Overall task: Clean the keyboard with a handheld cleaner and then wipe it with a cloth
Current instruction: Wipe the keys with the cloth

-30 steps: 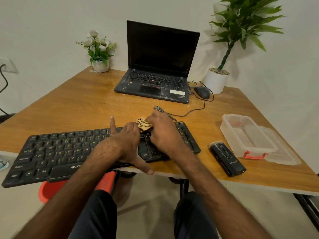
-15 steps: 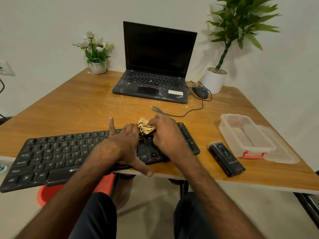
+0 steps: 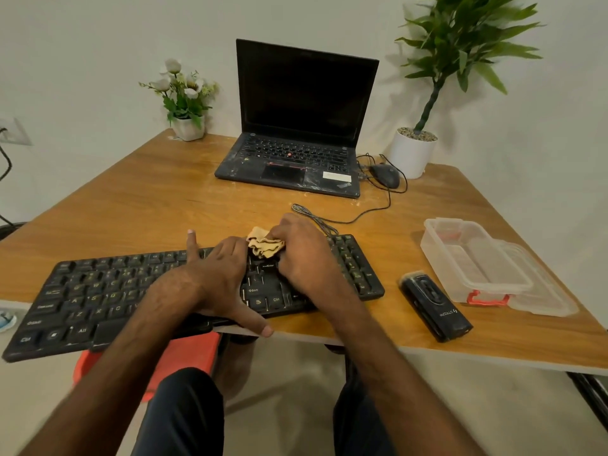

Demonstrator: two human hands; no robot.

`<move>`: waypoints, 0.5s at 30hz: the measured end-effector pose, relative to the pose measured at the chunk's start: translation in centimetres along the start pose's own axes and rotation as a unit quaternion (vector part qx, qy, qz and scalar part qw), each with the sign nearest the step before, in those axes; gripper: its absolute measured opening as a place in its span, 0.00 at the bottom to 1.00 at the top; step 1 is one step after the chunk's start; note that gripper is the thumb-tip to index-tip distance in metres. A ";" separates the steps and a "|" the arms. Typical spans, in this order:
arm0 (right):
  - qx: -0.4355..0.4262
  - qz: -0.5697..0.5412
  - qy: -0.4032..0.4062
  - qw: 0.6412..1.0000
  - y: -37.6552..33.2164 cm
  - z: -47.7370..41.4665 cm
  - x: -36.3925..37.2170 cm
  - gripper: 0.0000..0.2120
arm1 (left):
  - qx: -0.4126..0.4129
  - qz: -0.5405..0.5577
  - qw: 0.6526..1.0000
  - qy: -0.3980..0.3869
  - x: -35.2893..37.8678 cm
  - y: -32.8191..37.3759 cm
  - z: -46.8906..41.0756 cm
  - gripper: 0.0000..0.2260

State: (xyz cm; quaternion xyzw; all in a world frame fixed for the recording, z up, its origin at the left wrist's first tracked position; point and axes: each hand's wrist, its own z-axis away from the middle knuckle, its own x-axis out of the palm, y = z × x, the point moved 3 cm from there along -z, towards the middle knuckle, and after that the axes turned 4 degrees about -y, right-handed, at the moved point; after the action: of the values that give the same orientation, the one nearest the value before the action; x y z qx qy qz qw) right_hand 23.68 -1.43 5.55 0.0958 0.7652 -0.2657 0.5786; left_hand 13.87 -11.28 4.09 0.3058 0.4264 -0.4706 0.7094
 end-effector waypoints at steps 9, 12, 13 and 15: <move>0.053 0.016 0.015 0.998 1.8 -0.3 -1.1 0.17 | -0.008 -0.016 1.000 0.004 -0.3 0.6 0.1 0.64; -0.011 -0.002 0.013 1.000 -0.2 0.0 0.1 0.18 | -0.015 -0.040 0.999 0.000 -0.2 0.7 0.1 0.63; -0.008 -0.003 0.015 1.000 0.3 -0.3 -0.1 0.18 | -0.017 -0.035 0.999 0.001 -0.2 0.6 0.2 0.63; 0.025 0.029 0.016 0.999 1.9 -1.0 -0.7 0.17 | -0.020 -0.024 0.999 0.004 -0.2 0.4 0.2 0.66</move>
State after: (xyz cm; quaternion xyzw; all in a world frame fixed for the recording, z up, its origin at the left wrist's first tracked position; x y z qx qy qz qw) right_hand 23.91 0.78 5.81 0.1370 0.7643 -0.2662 0.5712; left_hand 14.31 -11.20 4.37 0.2832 0.4462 -0.4776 0.7019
